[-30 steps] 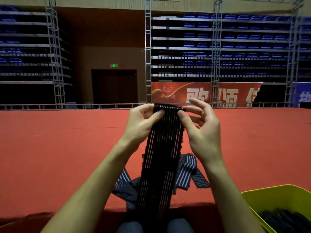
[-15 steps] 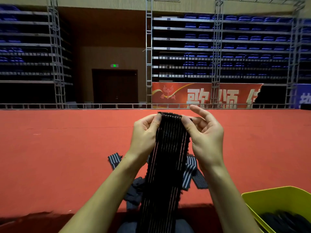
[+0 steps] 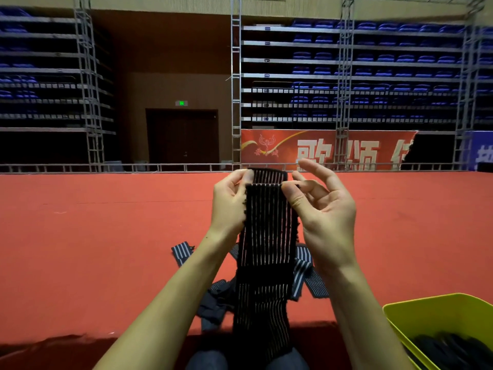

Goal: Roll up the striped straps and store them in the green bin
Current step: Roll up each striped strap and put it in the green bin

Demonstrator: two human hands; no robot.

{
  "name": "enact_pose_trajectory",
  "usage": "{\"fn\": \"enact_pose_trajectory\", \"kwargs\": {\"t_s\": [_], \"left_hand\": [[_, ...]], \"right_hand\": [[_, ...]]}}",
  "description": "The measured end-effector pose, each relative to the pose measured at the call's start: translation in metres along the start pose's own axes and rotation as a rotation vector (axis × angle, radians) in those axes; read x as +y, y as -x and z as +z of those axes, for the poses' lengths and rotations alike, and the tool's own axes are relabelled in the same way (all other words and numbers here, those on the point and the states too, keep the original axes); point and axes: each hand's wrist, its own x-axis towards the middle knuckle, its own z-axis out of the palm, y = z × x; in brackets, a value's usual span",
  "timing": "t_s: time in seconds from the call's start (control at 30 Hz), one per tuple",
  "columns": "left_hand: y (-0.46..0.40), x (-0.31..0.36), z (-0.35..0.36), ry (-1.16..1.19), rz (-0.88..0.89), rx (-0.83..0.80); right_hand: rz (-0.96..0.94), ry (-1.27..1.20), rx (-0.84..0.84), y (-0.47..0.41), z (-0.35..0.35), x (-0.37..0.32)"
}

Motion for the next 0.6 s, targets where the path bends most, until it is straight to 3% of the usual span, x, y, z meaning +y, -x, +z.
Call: {"fn": "enact_pose_trajectory", "kwargs": {"t_s": [0.23,0.6], "left_hand": [[0.011,0.003,0.005,0.063,-0.021,-0.122],[0.014,0.004,-0.003,0.084,0.009,-0.216]], "right_hand": [[0.115,-0.045,0.174,-0.007,-0.002,0.014],[0.013,0.125,0.251,-0.011,-0.010,0.017]]}}
